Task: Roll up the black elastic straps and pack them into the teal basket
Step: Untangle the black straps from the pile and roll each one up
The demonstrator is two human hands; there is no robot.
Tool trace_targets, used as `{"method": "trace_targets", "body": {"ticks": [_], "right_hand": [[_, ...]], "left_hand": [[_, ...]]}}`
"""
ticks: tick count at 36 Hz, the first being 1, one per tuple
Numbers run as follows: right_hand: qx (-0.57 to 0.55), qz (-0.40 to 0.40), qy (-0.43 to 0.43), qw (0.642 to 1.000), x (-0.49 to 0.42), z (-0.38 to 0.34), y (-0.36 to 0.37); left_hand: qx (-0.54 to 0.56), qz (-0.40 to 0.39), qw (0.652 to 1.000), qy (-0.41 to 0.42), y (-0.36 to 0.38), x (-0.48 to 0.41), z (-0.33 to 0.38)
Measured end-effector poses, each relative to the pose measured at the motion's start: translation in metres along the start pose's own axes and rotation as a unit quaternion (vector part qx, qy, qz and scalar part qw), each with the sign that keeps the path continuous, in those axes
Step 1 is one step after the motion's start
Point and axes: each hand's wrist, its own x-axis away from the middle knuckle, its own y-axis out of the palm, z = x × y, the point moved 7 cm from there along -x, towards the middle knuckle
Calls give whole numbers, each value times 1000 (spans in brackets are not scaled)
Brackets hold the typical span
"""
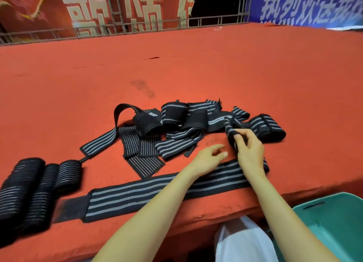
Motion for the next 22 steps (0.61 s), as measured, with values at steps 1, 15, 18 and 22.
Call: {"method": "trace_targets", "body": {"ticks": [1, 15, 18, 22], "right_hand": [[-3, -5, -7, 1000, 5, 3, 1], [-14, -94, -2, 995, 24, 13, 9], [-3, -149, 5, 989, 22, 15, 15], [-28, -170, -8, 985, 1, 4, 7]], "left_hand": [[66, 19, 998, 6, -5, 0, 2], [194, 74, 971, -116, -17, -5, 4], [159, 104, 974, -124, -20, -6, -2], [147, 138, 971, -131, -25, -16, -19]]}}
